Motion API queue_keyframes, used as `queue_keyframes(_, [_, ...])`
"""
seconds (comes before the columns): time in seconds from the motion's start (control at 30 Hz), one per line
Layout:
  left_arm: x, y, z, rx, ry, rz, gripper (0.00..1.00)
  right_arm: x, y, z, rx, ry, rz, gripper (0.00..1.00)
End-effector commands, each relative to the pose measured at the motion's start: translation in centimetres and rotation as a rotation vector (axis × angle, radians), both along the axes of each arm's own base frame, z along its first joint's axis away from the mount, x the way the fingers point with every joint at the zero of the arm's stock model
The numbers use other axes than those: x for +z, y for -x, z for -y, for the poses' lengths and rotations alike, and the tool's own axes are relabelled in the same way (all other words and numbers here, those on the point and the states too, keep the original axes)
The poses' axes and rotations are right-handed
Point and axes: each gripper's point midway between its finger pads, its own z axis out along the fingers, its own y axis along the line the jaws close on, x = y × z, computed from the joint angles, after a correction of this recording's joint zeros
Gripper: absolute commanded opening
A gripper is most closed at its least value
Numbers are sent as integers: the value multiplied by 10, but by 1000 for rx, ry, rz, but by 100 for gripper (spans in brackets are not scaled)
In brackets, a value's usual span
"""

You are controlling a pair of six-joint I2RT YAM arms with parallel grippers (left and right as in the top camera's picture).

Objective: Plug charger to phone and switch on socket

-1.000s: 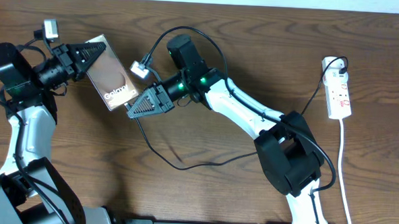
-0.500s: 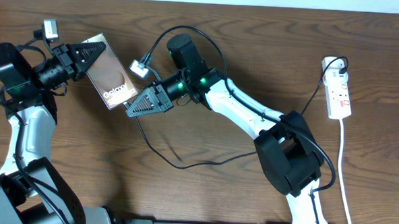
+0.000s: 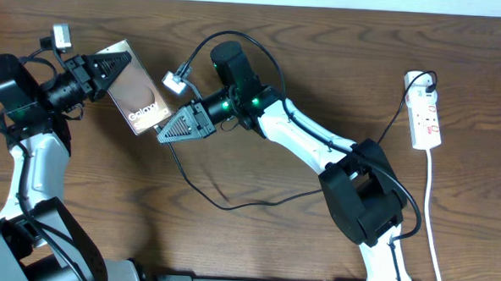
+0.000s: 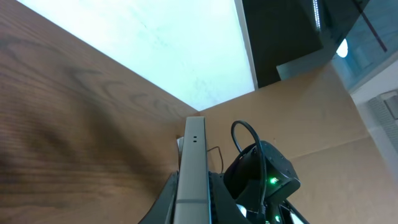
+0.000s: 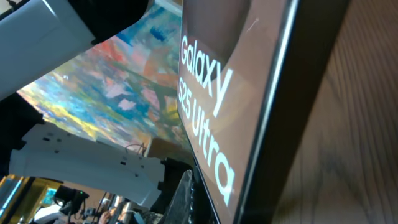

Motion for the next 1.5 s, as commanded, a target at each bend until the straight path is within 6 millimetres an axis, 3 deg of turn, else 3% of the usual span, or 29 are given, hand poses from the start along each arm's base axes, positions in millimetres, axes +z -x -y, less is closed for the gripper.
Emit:
queue_keyframes(0.0, [3, 20, 23, -161, 12, 33, 7, 11, -37, -7, -164, 7, 82, 1])
queue_keyframes(0.37, [2, 18, 22, -146, 8, 31, 7, 12, -52, -1, -213, 14, 78, 1])
queue_keyframes(1.0, [2, 17, 21, -143, 8, 31, 7, 12, -53, -1, -214, 13, 78, 2])
queue_keyframes(1.37, [2, 17, 21, -143, 8, 31, 7, 12, -53, 0, -213, 13, 78, 59])
queue_keyframes(1.47, [2, 17, 21, -143, 8, 31, 7, 13, -52, 0, -210, 12, 78, 80])
